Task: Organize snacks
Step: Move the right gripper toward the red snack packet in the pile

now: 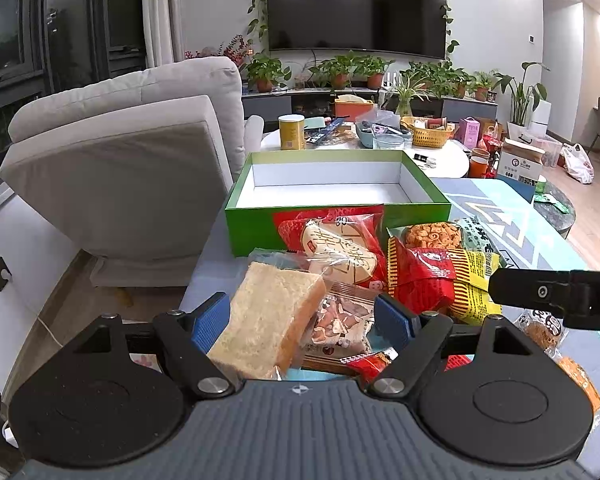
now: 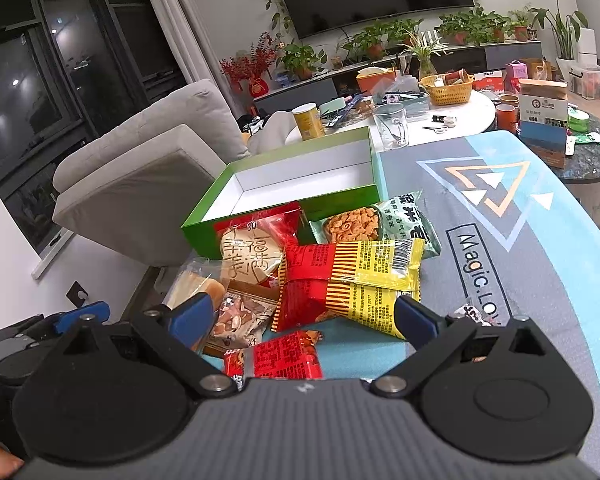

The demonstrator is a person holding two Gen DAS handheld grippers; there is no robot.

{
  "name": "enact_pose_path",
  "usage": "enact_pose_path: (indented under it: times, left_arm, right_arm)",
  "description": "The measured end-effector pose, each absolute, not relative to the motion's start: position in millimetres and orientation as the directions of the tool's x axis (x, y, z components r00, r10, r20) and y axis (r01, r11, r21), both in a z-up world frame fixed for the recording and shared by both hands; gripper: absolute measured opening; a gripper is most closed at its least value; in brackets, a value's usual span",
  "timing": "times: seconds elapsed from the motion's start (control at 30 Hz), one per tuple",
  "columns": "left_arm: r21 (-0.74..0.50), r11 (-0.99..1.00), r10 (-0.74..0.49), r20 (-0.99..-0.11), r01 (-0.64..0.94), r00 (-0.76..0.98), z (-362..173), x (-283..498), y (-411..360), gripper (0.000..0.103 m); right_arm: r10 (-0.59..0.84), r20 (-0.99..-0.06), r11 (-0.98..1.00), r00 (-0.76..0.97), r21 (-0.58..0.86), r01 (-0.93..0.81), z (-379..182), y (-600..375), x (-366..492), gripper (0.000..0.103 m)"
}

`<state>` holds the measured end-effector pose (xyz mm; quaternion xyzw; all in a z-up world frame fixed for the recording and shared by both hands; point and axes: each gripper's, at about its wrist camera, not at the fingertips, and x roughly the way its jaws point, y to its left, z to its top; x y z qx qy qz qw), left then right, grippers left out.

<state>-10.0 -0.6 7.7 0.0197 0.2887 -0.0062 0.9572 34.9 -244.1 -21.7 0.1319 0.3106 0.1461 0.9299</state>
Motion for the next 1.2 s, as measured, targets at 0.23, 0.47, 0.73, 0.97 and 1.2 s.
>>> enact_pose_path:
  times: [0.23, 0.47, 0.73, 0.97, 1.2]
  left_arm:
    - [0.034, 0.999, 0.0, -0.554, 0.022, 0.833, 6.5, -9.4, -1.4, 0.077]
    - [0.037, 0.999, -0.002, -0.556, 0.027, 0.831, 3.5, -12.4, -2.6, 0.077]
    - [0.037, 0.999, -0.003, -0.56, 0.029, 0.829, 1.2, -15.6, -2.0, 0.077]
    - [0.039, 0.999, 0.002, -0.571, 0.025, 0.821, -2.8, -17.2, -0.6, 0.077]
    - [0.037, 0.999, 0.0, -0.582, 0.027, 0.813, -6.8, -17.0, 1.5, 0.077]
  right_arm:
    - [0.356, -0.539, 0.922, 0.763, 0.335, -0.194, -22.2, -243.0, 34.0, 0.078]
    - [0.362, -0.543, 0.92, 0.758, 0.337, -0.198, -24.2, -240.1, 31.9, 0.078]
    - [0.365, -0.547, 0.919, 0.753, 0.34, -0.198, -25.7, -238.3, 31.0, 0.078]
    - [0.369, -0.55, 0.916, 0.749, 0.352, -0.193, -28.3, -238.0, 31.1, 0.078]
    - [0.371, -0.56, 0.918, 0.741, 0.344, -0.199, -33.3, -236.2, 32.6, 0.078]
